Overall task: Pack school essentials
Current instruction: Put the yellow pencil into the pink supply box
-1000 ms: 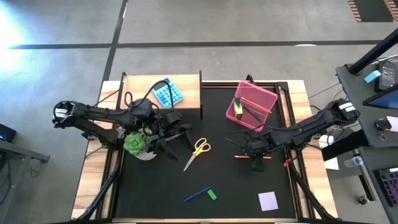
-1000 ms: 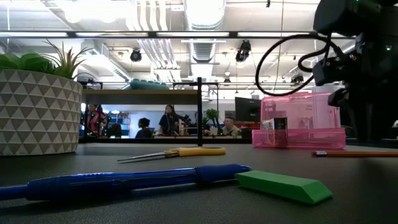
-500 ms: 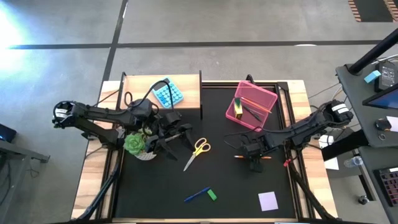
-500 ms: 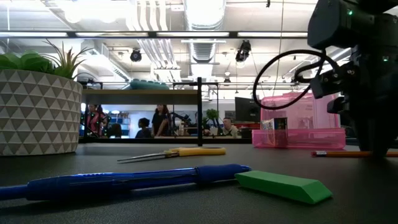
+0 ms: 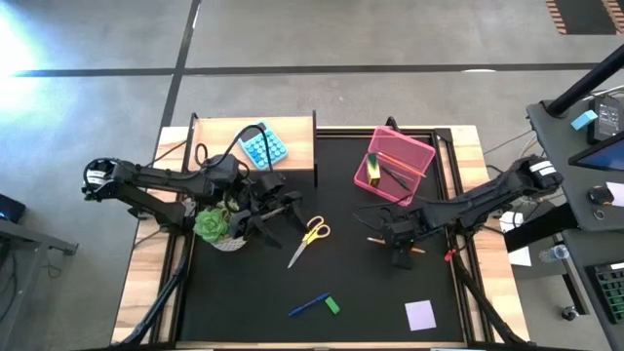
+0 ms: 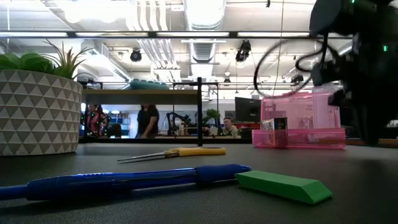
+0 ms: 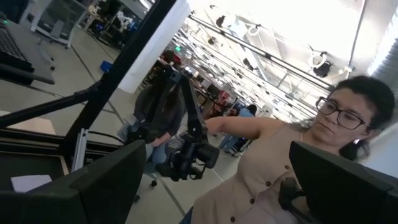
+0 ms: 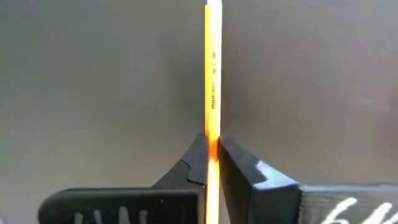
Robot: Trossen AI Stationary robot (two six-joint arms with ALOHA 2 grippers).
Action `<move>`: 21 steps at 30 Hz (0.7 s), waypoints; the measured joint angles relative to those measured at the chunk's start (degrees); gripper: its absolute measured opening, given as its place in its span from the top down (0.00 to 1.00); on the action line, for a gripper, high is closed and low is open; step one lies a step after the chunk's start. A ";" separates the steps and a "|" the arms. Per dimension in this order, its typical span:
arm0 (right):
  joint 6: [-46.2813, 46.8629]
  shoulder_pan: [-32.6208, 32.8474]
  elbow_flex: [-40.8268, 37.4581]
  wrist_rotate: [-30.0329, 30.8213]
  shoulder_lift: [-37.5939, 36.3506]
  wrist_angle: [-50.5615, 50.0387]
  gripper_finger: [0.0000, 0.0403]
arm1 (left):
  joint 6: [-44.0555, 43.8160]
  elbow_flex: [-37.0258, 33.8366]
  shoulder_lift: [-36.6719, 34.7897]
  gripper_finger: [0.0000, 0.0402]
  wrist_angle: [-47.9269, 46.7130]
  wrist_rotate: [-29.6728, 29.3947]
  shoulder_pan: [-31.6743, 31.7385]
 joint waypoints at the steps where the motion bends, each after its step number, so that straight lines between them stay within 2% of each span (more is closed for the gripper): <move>1: -0.01 0.00 0.46 0.02 -1.38 -0.35 0.96 | 0.00 0.00 0.00 0.05 0.02 -0.11 0.15; 4: 0.02 -0.21 1.30 1.46 -5.46 -0.94 0.97 | 0.01 0.00 0.00 0.05 0.07 -0.22 0.99; 10: 1.12 -4.32 1.95 9.98 -12.21 -1.13 0.97 | 0.02 0.00 0.00 0.05 0.35 -1.62 2.40; 16: -0.36 -13.13 1.95 14.25 -16.05 -0.88 0.97 | 0.04 0.00 0.00 0.05 0.46 -2.71 3.69; 21: -4.63 -22.11 1.95 14.90 -17.68 -0.64 0.97 | 0.07 0.24 0.00 0.05 0.46 -2.75 4.55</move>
